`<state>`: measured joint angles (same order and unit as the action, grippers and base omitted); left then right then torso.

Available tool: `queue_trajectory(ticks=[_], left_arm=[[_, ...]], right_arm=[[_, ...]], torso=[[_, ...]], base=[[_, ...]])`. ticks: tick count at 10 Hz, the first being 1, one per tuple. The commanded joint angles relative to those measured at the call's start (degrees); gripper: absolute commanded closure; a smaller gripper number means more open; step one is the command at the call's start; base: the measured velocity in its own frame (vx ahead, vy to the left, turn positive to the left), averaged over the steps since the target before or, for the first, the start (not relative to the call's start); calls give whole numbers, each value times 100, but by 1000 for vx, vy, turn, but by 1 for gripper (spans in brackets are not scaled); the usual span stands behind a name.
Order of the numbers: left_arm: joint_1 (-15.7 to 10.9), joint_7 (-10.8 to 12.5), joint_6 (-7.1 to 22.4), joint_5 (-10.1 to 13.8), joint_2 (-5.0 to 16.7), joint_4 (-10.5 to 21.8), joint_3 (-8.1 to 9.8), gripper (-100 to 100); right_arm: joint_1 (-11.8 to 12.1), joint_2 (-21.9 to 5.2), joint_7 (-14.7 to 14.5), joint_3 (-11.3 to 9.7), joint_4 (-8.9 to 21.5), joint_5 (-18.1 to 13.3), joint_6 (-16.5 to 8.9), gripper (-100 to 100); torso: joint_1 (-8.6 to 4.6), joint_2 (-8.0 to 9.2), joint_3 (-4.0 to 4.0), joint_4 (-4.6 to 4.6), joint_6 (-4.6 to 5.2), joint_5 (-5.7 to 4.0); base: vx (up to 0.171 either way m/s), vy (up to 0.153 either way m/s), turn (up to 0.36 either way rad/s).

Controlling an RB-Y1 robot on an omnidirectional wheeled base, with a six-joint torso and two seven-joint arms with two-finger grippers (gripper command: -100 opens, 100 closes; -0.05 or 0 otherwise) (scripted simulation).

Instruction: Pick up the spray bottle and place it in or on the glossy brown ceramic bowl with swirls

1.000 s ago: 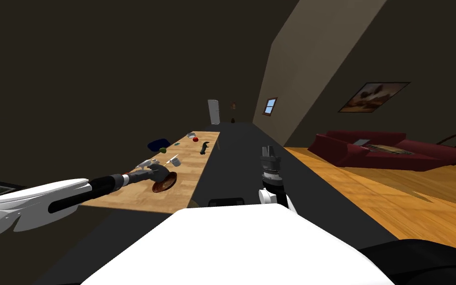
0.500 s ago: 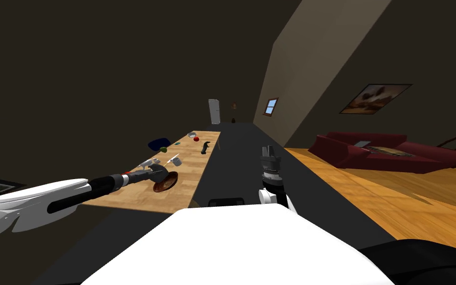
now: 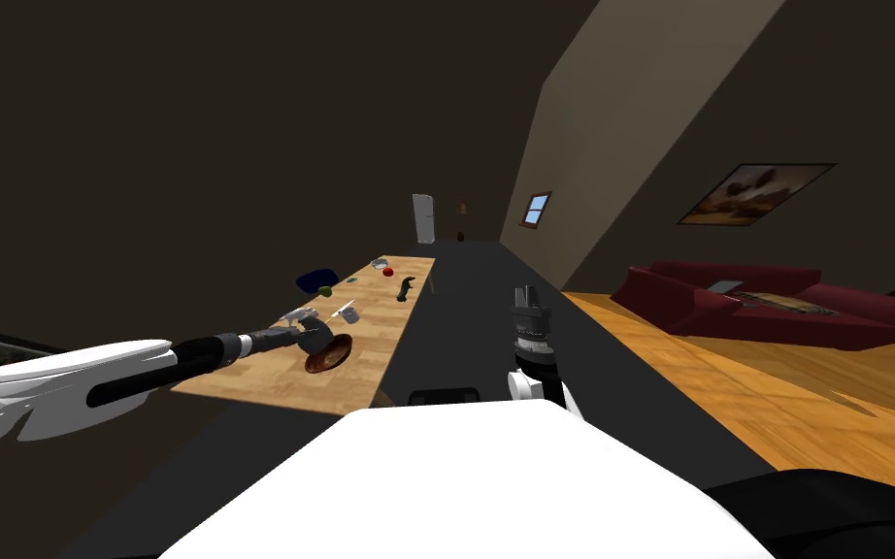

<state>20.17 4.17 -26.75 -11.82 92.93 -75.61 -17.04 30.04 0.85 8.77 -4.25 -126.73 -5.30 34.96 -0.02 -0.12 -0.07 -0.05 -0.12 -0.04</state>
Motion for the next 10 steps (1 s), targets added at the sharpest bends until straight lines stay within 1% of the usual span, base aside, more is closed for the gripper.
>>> queue_trajectory(ticks=[1, 2, 3, 4, 5, 10], left_arm=[[23, 89, -71, 67, 191, -49, 49, -100], [26, 179, -108, 120, 375, -122, 76, -100], [27, 224, -126, 147, 467, -158, 89, -100], [26, 197, -129, 133, 421, -127, 83, -100], [24, 214, -123, 136, 433, -138, 83, 0], [24, 213, -124, 136, 432, -137, 83, 0]], right_arm=[[0, 0, 0, 0, 0, 0, 0, 0], [0, 0, 0, 0, 0, 0, 0, 0], [0, 0, 0, 0, 0, 0, 0, 0], [0, 0, 0, 0, 0, 0, 0, 0], [0, 0, 0, 0, 0, 0, 0, 0], [0, 0, 0, 0, 0, 0, 0, 0]], torso=[[0, 0, 0, 0, 0, 0], [-1, 1, 0, 0, 0, 0], [-1, 1, 0, 0, 0, -1], [-1, 0, 0, 0, 1, 0], [2, 0, 0, -1, 1, 2], [6, 0, 0, -1, 1, 3]], base=[[1, -12, 65], [1, -11, 82], [1, -8, 68], [0, 0, 0], [0, 0, 0], [0, 0, 0]])
